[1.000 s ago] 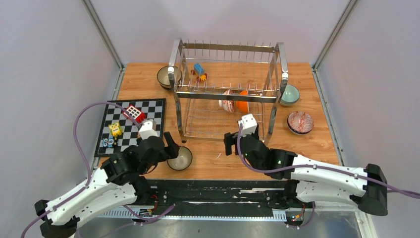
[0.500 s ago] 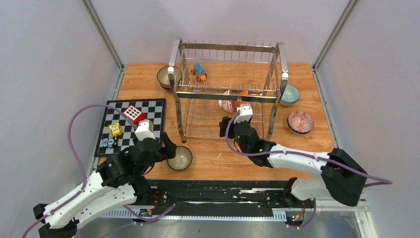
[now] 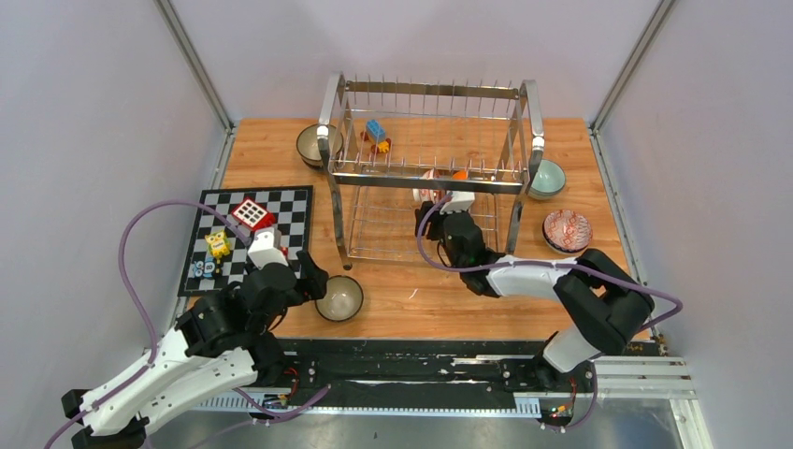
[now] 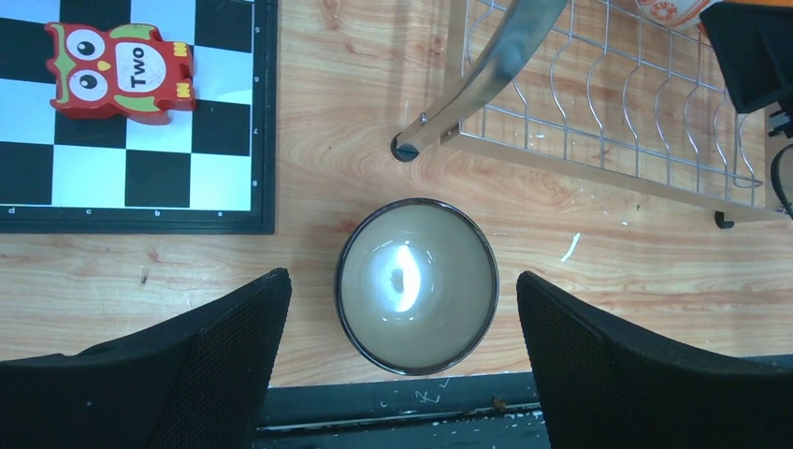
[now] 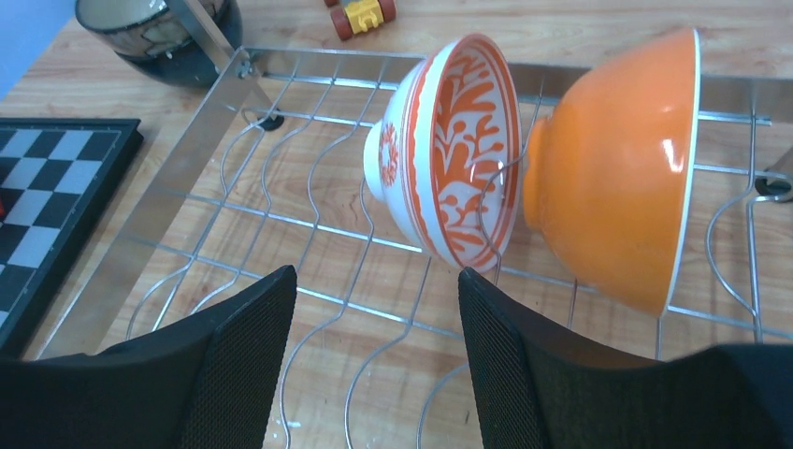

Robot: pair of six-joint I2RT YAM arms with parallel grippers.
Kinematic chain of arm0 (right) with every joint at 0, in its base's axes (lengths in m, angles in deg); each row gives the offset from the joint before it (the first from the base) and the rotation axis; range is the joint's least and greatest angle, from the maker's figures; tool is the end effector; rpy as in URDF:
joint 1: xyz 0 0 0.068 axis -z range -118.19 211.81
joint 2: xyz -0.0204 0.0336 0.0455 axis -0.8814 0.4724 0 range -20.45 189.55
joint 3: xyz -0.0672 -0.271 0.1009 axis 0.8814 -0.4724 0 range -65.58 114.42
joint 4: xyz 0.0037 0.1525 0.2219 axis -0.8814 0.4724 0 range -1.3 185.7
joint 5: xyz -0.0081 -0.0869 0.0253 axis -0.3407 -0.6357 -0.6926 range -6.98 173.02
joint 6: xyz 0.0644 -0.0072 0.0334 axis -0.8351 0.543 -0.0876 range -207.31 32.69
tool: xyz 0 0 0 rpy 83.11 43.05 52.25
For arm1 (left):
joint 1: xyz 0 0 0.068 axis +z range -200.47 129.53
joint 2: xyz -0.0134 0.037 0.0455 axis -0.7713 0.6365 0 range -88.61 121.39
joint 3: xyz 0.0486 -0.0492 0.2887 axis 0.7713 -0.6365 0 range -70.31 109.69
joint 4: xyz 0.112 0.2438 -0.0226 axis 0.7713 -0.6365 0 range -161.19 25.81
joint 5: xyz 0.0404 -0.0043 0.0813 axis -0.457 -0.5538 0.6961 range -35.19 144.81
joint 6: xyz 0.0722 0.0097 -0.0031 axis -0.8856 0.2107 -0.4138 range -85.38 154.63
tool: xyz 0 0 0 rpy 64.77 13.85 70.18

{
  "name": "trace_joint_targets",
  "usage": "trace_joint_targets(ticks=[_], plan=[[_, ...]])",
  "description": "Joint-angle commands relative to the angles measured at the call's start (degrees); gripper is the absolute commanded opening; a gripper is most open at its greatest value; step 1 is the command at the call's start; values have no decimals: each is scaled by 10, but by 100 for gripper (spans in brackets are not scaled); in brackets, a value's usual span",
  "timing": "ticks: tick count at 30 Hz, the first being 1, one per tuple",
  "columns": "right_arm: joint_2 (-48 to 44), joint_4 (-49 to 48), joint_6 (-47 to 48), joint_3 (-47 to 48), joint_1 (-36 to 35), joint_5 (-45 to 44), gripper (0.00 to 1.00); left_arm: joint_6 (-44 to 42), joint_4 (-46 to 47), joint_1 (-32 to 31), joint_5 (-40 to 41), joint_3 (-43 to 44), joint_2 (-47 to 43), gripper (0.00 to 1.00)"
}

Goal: Unload the bowls from the dish rack
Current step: Pick up the bowl from the dish rack.

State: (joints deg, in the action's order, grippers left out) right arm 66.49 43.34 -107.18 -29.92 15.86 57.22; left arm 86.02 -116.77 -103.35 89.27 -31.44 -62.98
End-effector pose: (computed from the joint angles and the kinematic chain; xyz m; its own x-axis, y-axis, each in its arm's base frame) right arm 0.2538 0.2244 0.2286 -0.1849 0.2490 -0.9507 -0.3011 0.9065 0.2959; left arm 0.0806 -0.0497 0.2762 -0.5460 -0.3461 -0.7629 -0.0536 0.9232 -0.3805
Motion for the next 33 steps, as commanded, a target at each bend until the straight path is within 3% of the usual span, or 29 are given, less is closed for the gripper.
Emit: trace_joint_targets(ticks=[1,7,18,33], plan=[[14,-48,16,22,27,43,68,-5,-5,4,21,-1,-7,92],[47,-14,21,56,67,99,68,-7,2,5,22,-8,-4,92],[77,4,17,82,114,207,55,-12,12,4,20,-11,26,92],[109,-11,-23,100,143,315,22,-12,14,5,18,-16,29,92]])
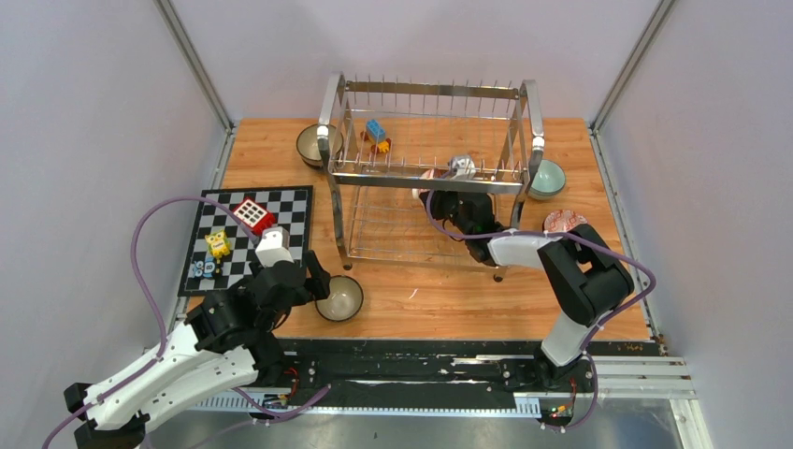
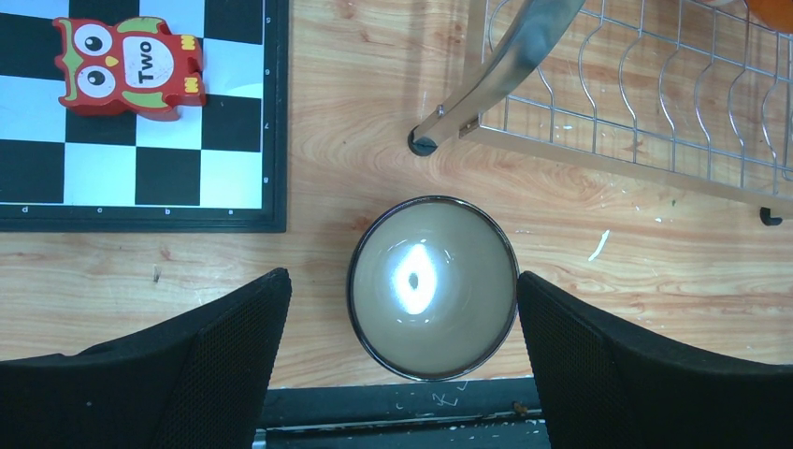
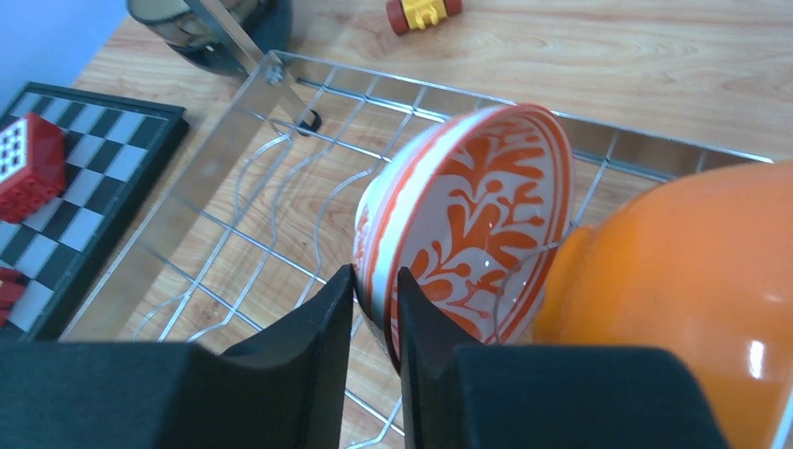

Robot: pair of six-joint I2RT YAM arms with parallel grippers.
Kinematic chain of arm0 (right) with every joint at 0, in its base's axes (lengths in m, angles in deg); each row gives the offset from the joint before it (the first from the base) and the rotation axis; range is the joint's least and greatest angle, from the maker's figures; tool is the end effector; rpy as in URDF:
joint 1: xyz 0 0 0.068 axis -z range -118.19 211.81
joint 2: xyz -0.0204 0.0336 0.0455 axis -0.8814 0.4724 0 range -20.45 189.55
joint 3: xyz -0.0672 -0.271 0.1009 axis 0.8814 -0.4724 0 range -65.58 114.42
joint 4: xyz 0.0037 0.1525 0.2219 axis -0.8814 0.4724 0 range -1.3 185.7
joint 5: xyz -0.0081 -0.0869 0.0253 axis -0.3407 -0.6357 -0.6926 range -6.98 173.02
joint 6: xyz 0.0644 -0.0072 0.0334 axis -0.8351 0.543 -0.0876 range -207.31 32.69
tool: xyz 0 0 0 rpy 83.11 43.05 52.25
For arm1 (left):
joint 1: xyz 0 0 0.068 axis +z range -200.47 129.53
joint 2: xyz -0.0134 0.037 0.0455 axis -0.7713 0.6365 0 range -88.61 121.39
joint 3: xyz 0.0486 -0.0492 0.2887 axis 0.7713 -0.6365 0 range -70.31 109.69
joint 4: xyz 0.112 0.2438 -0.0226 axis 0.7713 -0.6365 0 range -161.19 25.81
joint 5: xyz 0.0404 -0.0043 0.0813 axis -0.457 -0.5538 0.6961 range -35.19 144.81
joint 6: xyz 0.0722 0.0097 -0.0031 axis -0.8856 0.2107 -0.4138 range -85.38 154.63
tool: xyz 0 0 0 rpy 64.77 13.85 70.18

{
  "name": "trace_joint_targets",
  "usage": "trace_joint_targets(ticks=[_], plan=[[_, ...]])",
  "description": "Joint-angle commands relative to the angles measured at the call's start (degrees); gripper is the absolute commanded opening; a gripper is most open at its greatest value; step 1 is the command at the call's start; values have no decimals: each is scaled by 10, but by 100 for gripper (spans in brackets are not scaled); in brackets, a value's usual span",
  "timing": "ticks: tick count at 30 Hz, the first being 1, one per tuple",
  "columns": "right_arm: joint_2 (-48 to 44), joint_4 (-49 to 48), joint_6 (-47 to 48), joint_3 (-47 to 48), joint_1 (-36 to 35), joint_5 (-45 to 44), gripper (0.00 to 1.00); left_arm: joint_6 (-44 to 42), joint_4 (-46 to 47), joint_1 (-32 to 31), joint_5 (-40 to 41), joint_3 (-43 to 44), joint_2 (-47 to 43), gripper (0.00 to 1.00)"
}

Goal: Unload the bowls from the dish rack
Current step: Pick up the bowl from the dish rack.

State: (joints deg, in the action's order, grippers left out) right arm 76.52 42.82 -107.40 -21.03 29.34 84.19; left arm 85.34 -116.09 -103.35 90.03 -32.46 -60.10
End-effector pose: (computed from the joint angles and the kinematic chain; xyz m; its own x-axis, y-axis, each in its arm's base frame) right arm 0.3290 0.2108 0.2207 -0.2803 0.2287 -0.9323 -0.4872 0.8029 0.3435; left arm 0.0867 -0.0565 0.2681 -0.5641 -0.3023 -0.7684 -0.0659 0.9441 -0.3230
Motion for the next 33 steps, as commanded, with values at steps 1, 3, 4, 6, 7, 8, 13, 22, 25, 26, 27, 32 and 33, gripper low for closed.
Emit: trace_joint_targets(ticks=[1,3,4,6,7,8,13,22,25,26,27,32,33], plan=[[7,-12,-21,10,9,52,19,-5,8,4,11,-6,0,92],[4,-22,-22,8,11,66,14,-5,9,4,10,-7,1,92],[2,-26,-22,7,12,71,12,-6,10,4,11,-7,2,92],[-4,-34,-21,7,13,83,10,-6,9,4,12,-8,2,92],[-6,-38,-21,6,15,89,9,-5,9,4,12,-8,2,92],[-10,-44,-21,6,15,95,8,-5,9,4,12,-8,2,92],[-24,-72,-31,0,21,117,6,-4,8,4,13,-8,2,92],[-22,-129,-82,-6,40,171,3,0,5,4,15,-7,3,92],[-18,-154,-106,-11,50,190,3,1,3,4,17,-6,4,92],[-17,-161,-112,-12,53,196,3,1,3,4,17,-7,4,92],[-16,-168,-119,-13,57,202,3,2,2,5,18,-6,5,92],[-12,-191,-150,-8,70,254,3,2,1,4,19,-6,6,92],[-12,-191,-153,-7,71,263,3,2,1,4,19,-6,6,92]])
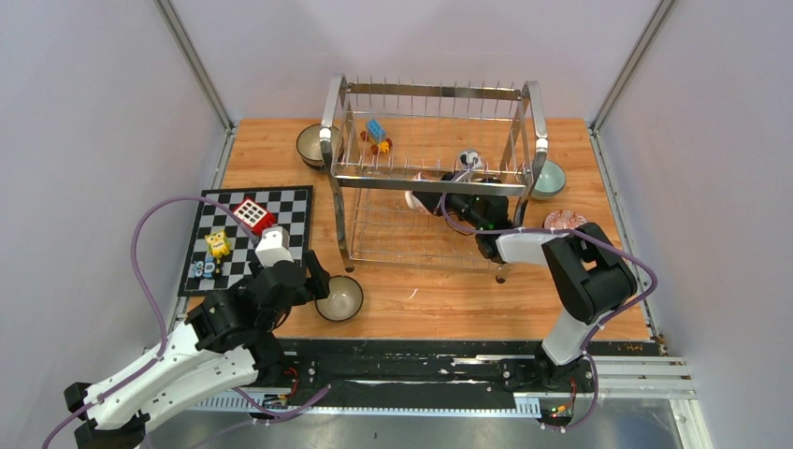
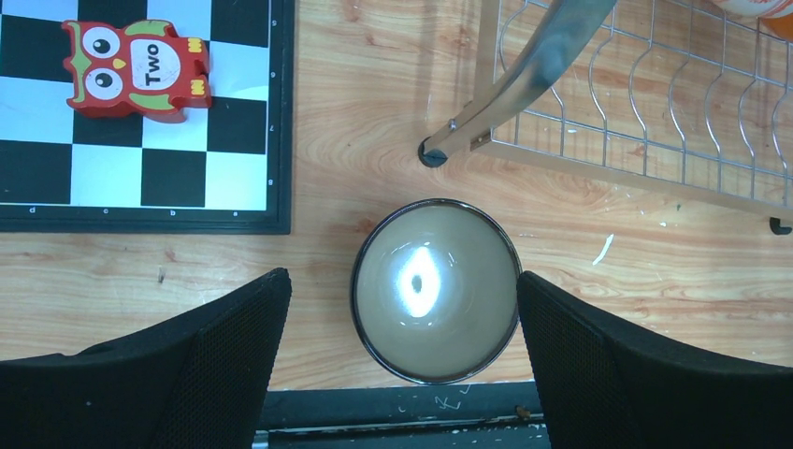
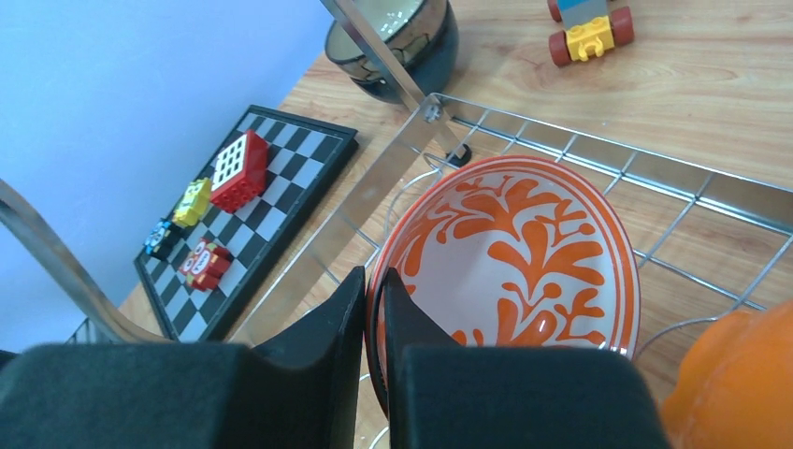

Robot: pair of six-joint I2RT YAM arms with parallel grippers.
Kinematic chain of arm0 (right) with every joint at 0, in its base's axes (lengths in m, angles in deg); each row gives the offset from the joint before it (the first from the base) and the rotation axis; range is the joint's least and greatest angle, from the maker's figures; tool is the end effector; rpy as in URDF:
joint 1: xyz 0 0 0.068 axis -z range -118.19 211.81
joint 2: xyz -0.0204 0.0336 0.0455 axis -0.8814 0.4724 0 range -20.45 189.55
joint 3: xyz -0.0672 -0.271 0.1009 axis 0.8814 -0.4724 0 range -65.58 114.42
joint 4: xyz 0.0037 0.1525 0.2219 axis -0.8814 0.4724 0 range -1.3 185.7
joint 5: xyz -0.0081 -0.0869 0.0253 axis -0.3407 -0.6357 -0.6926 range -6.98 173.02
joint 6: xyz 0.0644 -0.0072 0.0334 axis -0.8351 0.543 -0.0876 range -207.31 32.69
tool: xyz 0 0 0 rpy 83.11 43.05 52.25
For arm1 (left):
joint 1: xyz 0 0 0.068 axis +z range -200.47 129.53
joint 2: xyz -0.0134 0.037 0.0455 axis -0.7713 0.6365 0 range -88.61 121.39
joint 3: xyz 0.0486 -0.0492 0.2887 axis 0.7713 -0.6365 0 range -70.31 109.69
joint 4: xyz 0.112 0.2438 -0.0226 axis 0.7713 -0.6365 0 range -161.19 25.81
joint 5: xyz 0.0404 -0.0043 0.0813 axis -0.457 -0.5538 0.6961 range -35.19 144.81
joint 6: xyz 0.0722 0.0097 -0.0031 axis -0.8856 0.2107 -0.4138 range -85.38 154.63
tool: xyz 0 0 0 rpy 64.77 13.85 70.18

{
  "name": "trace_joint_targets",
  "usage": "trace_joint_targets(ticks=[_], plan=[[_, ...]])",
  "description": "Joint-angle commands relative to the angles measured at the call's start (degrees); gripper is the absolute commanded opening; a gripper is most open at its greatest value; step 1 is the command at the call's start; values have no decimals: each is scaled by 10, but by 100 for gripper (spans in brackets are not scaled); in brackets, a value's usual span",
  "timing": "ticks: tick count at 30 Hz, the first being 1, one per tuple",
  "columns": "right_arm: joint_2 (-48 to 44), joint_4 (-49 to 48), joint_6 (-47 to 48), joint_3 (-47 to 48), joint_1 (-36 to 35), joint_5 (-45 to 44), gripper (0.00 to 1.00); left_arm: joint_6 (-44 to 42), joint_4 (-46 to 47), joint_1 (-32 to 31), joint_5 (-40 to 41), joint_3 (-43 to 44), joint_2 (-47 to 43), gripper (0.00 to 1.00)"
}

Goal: Unload the bowls from the dish rack
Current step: Pick up the bowl from the dish rack.

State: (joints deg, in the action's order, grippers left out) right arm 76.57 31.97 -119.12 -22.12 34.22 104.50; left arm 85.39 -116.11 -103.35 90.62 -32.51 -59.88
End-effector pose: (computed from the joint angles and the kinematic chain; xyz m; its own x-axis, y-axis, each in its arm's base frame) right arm 0.3302 0.1976 0.2392 -0.3561 0.3674 -0.8592 -0.6675 0.5434 0.5091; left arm 0.0872 -0.0565 0.2677 -0.5599 -0.3010 -0.7720 -0.0727 0.9459 -0.3161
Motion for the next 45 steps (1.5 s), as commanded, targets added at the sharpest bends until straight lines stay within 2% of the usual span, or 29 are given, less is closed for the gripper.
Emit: trace_joint_targets(ticks=[1,10,19,23,30,38,45], plan=[[-12,-81,-37,6,23,68,3,2,2,4,14,-6,4,92],[-29,-88,-78,0,23,122,2,5,-3,4,12,-3,1,92],[-71,-135,-165,-50,22,187,3,4,-1,4,11,-3,-4,92],[-109,-129,-175,-76,20,202,2,4,-1,4,12,-3,-6,92],[-180,-67,-167,-96,8,243,2,3,-1,4,12,-3,-8,92],[-274,86,-117,-104,-6,301,2,-1,1,4,9,4,-8,92],[-359,211,-75,-110,-26,310,2,-8,4,4,4,17,0,92]])
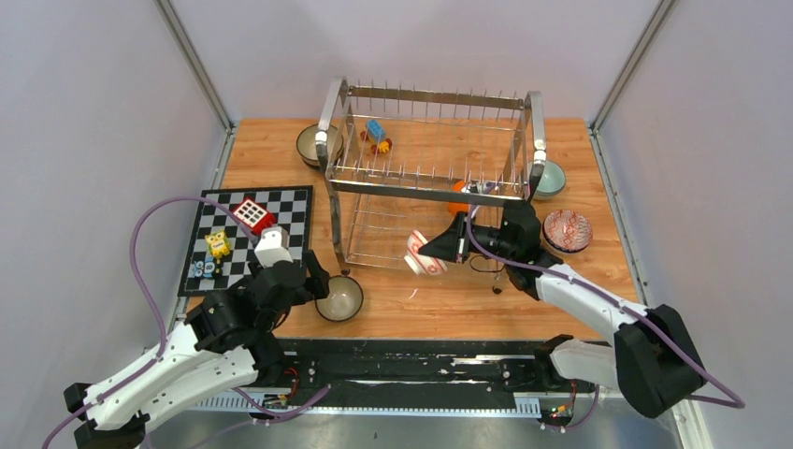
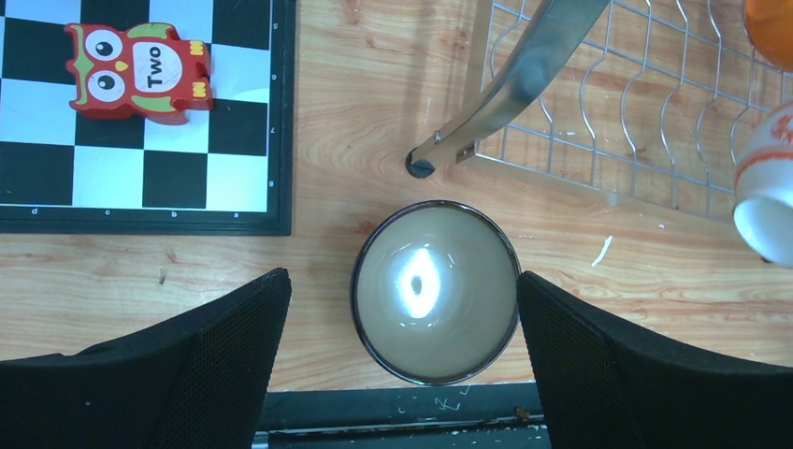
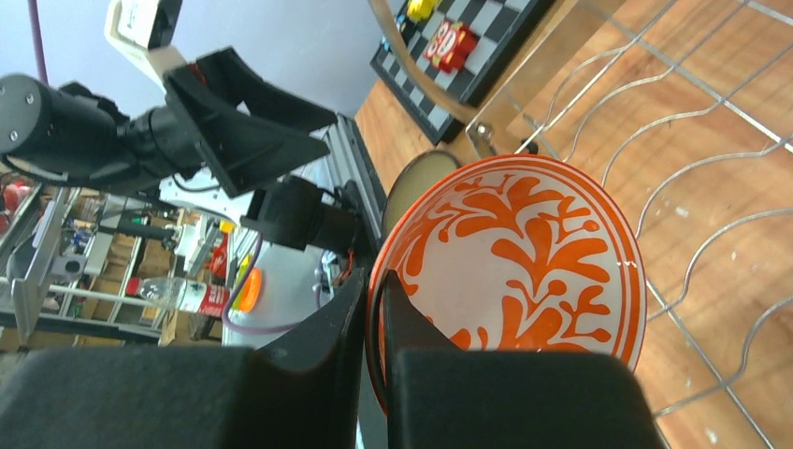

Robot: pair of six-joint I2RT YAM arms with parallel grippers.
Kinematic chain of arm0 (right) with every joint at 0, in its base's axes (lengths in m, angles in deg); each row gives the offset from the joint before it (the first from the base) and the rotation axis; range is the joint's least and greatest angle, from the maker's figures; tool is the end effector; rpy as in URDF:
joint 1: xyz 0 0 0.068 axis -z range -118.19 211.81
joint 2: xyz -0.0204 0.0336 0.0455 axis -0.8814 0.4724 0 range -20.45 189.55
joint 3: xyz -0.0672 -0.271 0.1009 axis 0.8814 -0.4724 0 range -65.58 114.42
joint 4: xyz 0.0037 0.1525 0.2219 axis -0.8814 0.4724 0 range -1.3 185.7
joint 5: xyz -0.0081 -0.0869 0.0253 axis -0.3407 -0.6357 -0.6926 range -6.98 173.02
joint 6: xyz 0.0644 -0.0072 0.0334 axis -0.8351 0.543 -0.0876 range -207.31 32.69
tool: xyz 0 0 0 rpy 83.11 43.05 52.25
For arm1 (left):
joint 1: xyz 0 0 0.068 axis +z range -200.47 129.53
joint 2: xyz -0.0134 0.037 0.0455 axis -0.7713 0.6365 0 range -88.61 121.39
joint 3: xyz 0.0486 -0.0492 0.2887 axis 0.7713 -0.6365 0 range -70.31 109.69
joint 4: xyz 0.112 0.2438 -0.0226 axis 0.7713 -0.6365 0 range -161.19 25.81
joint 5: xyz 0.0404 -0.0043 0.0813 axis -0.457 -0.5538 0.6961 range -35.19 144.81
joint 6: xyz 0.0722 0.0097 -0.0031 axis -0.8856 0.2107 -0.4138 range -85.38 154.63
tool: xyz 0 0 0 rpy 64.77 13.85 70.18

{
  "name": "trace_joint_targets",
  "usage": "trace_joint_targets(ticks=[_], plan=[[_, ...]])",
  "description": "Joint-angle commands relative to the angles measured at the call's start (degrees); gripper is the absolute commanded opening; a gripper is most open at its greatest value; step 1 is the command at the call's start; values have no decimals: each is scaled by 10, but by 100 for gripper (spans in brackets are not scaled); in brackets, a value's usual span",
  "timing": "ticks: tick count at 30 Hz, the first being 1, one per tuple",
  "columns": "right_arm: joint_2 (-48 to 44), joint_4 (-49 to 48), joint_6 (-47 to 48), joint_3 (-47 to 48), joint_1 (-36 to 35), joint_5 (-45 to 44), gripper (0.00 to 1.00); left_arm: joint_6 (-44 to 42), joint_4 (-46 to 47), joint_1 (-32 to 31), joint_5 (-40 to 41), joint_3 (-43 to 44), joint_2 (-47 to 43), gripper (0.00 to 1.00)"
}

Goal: Unload the bowls from the dish rack
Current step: Pick up the bowl from the dish rack.

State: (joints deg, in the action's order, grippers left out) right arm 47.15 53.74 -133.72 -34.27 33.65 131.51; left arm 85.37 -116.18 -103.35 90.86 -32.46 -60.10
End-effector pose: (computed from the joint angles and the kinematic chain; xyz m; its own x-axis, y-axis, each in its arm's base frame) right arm 0.2111 0.1644 0.2763 -0.7186 0.1599 -0.6768 -0.6560 0.1672 0.7360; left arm 0.0869 -0.0557 0.2683 -0.5556 -0.3032 -0.7742 -0.0740 0.9455 -0.3172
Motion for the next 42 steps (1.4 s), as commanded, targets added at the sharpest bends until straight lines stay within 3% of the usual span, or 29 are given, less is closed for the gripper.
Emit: trace_joint_targets(ticks=[1,6,12,26,36,42], plan=[[-72,5,74,9,-23,40,2,-8,6,5,0,16,2,92],[-90,68,95,10,-23,28,2,-11,19,4,-4,12,8,92],[-36,157,100,64,-23,44,2,-11,14,4,-6,22,17,92],[-20,190,29,93,-22,55,2,-11,-4,4,5,25,-5,93],[-76,45,-77,23,-18,-46,2,-6,10,4,-3,12,-2,93],[-40,-23,-143,-11,-18,-34,2,-4,11,5,-5,13,1,93]])
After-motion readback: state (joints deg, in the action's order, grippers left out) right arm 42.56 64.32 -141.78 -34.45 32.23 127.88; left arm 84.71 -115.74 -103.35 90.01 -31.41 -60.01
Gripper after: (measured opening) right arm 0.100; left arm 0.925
